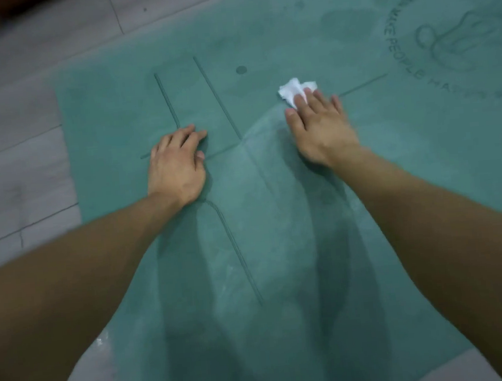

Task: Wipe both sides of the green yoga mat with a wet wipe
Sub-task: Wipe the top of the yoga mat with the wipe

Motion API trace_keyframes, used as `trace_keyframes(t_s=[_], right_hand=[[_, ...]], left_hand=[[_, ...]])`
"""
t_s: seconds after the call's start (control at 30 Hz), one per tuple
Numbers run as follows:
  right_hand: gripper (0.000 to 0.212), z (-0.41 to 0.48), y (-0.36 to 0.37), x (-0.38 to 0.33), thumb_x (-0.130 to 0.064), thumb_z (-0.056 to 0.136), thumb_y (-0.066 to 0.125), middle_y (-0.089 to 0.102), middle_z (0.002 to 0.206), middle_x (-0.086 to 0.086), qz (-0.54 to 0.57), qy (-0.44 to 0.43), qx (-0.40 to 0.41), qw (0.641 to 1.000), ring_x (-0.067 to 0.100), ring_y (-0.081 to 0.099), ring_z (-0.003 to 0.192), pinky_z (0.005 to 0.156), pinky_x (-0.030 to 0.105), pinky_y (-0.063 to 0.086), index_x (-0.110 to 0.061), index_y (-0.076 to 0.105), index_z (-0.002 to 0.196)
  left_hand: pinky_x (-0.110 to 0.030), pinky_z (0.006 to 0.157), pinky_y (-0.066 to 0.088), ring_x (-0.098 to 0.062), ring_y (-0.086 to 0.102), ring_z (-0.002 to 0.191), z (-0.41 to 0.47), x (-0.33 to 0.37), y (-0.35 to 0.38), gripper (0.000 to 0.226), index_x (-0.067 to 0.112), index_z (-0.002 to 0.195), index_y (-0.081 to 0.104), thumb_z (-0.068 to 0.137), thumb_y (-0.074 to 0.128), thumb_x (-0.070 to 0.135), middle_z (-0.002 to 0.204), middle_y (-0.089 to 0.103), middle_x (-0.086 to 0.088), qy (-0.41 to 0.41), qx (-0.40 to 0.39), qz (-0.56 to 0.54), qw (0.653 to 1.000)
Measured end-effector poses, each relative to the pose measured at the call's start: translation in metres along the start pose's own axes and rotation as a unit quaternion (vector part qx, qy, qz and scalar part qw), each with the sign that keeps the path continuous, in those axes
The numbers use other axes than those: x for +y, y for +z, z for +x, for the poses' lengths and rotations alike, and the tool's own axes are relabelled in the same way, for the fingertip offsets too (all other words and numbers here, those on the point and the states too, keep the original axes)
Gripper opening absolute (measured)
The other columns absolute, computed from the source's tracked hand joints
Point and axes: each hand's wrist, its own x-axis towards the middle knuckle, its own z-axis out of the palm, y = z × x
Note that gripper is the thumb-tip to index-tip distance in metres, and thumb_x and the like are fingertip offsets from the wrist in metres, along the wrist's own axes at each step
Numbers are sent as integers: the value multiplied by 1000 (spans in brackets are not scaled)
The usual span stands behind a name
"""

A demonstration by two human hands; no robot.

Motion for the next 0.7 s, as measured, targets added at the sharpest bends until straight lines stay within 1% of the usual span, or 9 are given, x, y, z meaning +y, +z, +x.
trace_keyframes(t_s=[0.07, 0.17, 0.23, 0.33, 0.4, 0.47, 0.6, 0.63, 0.7], right_hand=[[78, -24, 12, -33, -63, 106, 8, 9, 176, 6, 12, -20, 0, 1000, 20, 3, 163, 132, 41, -3, -17, 15, 168], [72, -112, 42, -85, -59, 108, 15, 12, 176, 3, -10, -363, -65, 929, 17, 4, 163, 132, 39, 0, -20, 19, 168], [65, -117, 42, -77, -54, 111, 20, 16, 175, 0, -39, -470, -66, 879, 15, 8, 162, 132, 38, -2, -23, 23, 167], [71, -62, 28, -39, -55, 106, 11, 21, 174, 5, -40, -211, 13, 976, 20, 15, 162, 132, 39, 0, -20, 24, 167], [76, -49, 24, -38, -54, 104, 12, 19, 174, 10, 1, 1, 31, 1000, 26, 13, 162, 132, 44, 3, -13, 24, 166], [74, -71, 46, -88, -51, 104, 26, 23, 172, 16, 43, -50, 58, 996, 34, 17, 160, 132, 45, 9, -9, 28, 164], [61, -135, 71, -156, -46, 108, 35, 36, 169, 7, -3, -479, -38, 877, 23, 26, 159, 131, 42, 11, -17, 39, 161], [61, -122, 64, -147, -48, 109, 29, 34, 169, 6, -18, -469, -19, 883, 21, 25, 159, 132, 41, 8, -19, 38, 162], [66, -86, 48, -110, -50, 107, 20, 30, 171, 7, -29, -267, 13, 963, 22, 22, 160, 132, 39, 4, -19, 34, 164]], left_hand=[[-42, 126, 26, -27, 37, 149, 12, -15, -19, 59, 30, 154, 52, 98, 58, 13, 164, 43, 3, 31, -88, -24, 995], [-36, 128, 24, -30, 39, 150, 16, -37, -41, 65, 22, 151, 55, 91, 61, -1, 162, 46, -7, 36, -164, -12, 986], [-43, 124, 34, -36, 47, 143, 2, -55, -49, 60, 22, 148, 58, 91, 63, 4, 153, 53, -11, 24, -147, 23, 989], [-48, 117, 42, -39, 51, 135, -32, -69, -52, 53, 20, 147, 57, 95, 61, 12, 146, 55, -12, -10, -121, 44, 992], [-52, 110, 46, -40, 54, 129, -49, -70, -51, 45, 20, 144, 57, 99, 58, 23, 139, 57, -13, -21, -89, 74, 993], [-53, 106, 47, -41, 55, 125, -63, -73, -48, 40, 20, 141, 59, 102, 54, 28, 134, 58, -13, -44, -58, 73, 995], [-53, 111, 46, -42, 52, 128, -73, -79, -44, 44, 17, 148, 57, 104, 50, 21, 141, 55, -13, -51, -68, 44, 995], [-51, 113, 44, -42, 51, 131, -71, -80, -44, 46, 17, 150, 55, 105, 49, 20, 145, 54, -13, -49, -81, 42, 995], [-47, 119, 40, -40, 48, 137, -68, -79, -48, 47, 15, 153, 52, 107, 48, 22, 151, 50, -13, -53, -107, 28, 992]])
